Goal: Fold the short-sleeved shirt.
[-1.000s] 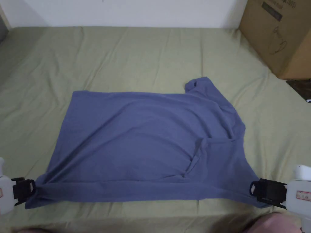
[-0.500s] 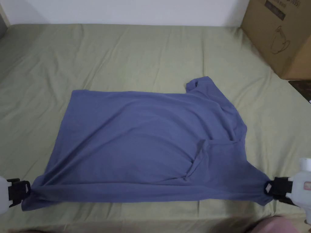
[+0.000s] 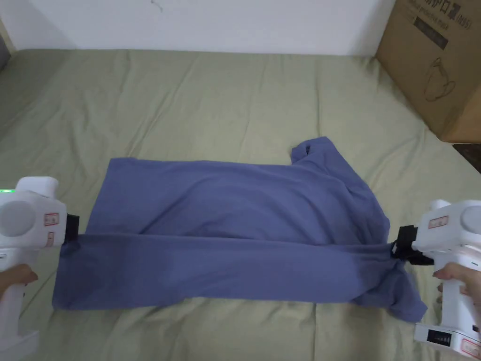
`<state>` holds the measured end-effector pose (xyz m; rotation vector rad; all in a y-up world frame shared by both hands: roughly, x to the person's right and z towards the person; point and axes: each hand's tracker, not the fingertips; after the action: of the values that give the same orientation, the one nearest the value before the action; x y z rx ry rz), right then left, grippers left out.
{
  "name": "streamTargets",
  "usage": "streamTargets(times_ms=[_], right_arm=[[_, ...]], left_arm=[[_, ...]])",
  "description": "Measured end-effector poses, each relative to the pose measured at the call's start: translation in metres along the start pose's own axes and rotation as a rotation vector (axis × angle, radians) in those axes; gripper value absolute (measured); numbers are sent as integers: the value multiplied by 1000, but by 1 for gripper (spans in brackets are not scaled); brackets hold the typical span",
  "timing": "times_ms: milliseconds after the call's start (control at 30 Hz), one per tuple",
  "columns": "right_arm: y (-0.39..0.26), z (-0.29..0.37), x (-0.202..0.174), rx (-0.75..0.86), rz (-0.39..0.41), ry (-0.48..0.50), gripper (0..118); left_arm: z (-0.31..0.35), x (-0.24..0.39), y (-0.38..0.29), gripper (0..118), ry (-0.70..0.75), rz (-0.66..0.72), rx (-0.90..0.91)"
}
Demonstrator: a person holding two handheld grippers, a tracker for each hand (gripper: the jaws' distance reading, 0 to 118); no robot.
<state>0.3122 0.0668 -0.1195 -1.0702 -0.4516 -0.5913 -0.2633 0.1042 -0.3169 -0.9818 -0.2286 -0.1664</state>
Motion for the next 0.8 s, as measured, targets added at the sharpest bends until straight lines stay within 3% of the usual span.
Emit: streamTargets(times_ms=[33, 67, 133, 167, 200, 300, 367, 400, 433, 467, 500, 600, 733, 767, 800], right_arm=[[1, -4, 0, -11, -2, -10, 70], [2, -6, 1, -35, -6, -31, 83], [-4, 4, 4, -8, -8, -12, 83], [-7, 14, 5, 18, 9, 11, 83], [-10, 25, 4, 39, 36, 17, 83], [-27, 55, 3, 106, 133, 16, 83], [-37, 65, 3, 79, 122, 31, 73], [-47, 70, 4, 85, 121, 61, 56], [-56, 73, 4, 89, 119, 63, 19], [-65, 73, 0, 89, 119, 62, 6], [-75, 74, -1, 82, 127, 67, 6], [-99, 68, -10, 5, 186, 134, 3], [-114, 61, -17, -2, 201, 96, 3], [-116, 61, -15, -5, 192, 98, 3], [-117, 61, -13, -5, 165, 118, 3]], left_arm=[[-6, 1, 0, 20, 17, -8, -12], [-9, 1, -1, 41, 29, -5, -19], [-5, -2, -5, 89, 12, -5, -38], [0, -5, -10, 102, -30, 5, -27], [6, -9, -14, 107, -83, 22, -38], [33, -19, -32, 103, -145, 105, -6], [50, -22, -50, 90, -119, 155, 24], [57, -24, -60, 73, -123, 165, 28], [61, -24, -68, 39, -127, 179, 40], [63, -25, -79, 14, -140, 191, 24], [65, -26, -89, 3, -143, 199, 11], [64, -21, -110, 0, -143, 198, -5], [57, -23, -112, 0, -134, 188, -20], [54, -25, -110, 8, -144, 196, -12], [50, -26, -108, 29, -143, 201, -4]])
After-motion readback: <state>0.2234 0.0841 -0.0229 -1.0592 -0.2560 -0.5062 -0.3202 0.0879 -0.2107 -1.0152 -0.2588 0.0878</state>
